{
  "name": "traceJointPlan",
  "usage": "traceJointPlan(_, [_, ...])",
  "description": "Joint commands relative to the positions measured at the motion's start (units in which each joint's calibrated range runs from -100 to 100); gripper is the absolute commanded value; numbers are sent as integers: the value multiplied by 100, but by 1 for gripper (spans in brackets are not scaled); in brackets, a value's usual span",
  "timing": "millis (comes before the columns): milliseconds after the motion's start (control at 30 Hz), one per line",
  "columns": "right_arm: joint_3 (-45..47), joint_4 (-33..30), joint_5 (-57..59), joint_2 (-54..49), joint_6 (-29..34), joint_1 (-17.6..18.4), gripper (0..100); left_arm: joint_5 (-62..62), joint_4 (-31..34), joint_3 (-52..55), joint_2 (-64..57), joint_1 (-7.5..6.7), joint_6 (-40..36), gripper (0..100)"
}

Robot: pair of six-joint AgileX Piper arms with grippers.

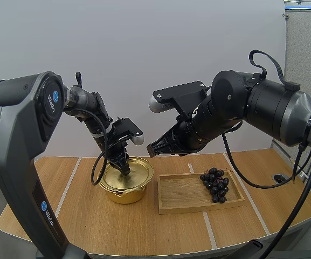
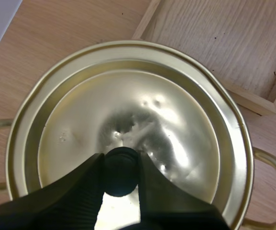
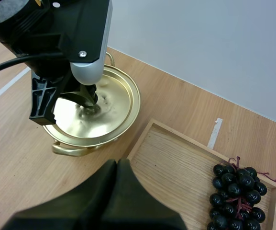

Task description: Open the pot, put the pineapple inside, and close it

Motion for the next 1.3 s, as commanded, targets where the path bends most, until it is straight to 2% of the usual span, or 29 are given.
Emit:
traceJointPlan(0, [-67, -18, 27, -30, -41, -21, 0, 121, -37, 1, 76, -11, -2, 0])
traceJointPlan(433, [-67, 83, 26, -30, -41, -21, 0, 182, 340, 1, 76, -11, -55, 0])
traceJointPlan(700, [-67, 191, 26, -30, -41, -21, 0, 182, 253, 1, 76, -11, -55, 0])
traceJointPlan(767, [-67, 191, 26, -30, -41, -21, 0, 186, 254, 1, 76, -11, -55, 9])
traceJointPlan(800, [-67, 191, 26, -30, -41, -21, 0, 218, 254, 1, 76, -11, -55, 19])
traceJointPlan(867, [-67, 191, 26, -30, -41, -21, 0, 375, 254, 1, 30, -11, -1, 45])
traceJointPlan(933, [-67, 191, 26, -30, -41, -21, 0, 528, 254, 1, -10, -11, 7, 90])
traceJointPlan(967, [-67, 191, 26, -30, -41, -21, 0, 631, 254, 1, -41, -11, -4, 100])
traceJointPlan(1267, [-67, 188, -31, -30, -41, -21, 0, 1539, 265, -341, -646, -11, -173, 100])
